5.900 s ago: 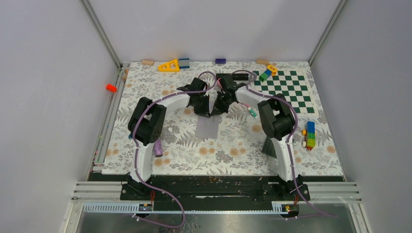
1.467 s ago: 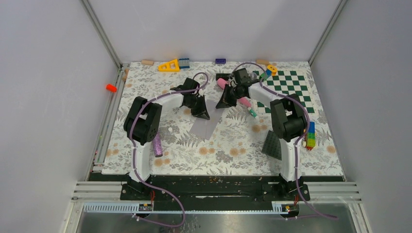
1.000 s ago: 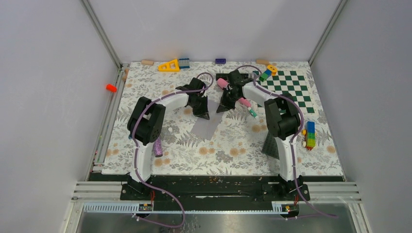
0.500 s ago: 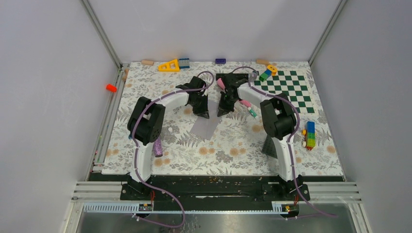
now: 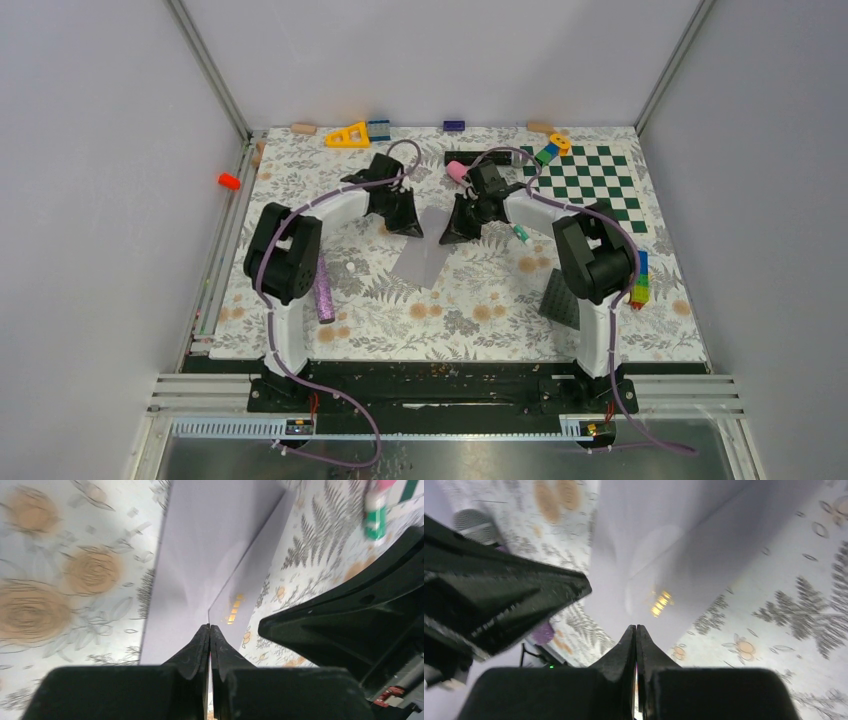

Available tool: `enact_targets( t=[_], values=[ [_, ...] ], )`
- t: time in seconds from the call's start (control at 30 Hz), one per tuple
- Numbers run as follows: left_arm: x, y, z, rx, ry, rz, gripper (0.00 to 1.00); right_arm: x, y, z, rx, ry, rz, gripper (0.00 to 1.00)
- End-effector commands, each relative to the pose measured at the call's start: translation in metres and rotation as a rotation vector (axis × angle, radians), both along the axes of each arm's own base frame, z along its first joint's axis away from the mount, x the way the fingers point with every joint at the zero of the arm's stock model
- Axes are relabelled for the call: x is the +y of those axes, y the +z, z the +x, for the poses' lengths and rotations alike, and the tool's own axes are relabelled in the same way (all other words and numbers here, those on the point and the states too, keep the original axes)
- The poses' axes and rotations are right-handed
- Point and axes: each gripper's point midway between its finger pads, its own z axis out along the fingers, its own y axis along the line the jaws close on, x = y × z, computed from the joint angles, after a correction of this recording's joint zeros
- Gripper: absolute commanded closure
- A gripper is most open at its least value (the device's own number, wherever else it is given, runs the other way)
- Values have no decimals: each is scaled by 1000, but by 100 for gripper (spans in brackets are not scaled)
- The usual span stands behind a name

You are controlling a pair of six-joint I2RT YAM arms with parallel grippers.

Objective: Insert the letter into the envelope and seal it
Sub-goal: Seal the envelope flap at the center of the board.

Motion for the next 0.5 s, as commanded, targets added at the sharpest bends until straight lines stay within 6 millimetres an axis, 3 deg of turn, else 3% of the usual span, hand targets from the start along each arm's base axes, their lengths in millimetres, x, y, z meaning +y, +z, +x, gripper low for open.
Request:
enact_targets(
  t=[0.0,0.13,0.27,0.47],
  values=[
    [17,45,33,-137,73,-76,100,22,41,20,-107,-16,215,100],
    [28,27,35,-99,119,-15,100,32,24,19,-54,-41,255,100],
    [19,9,24,-25,100,-28,100,29,15,18,-32,-69,227,100],
    [7,-2,20,3,75,-15,100,31,3,16,14,-100,180,100]
  ],
)
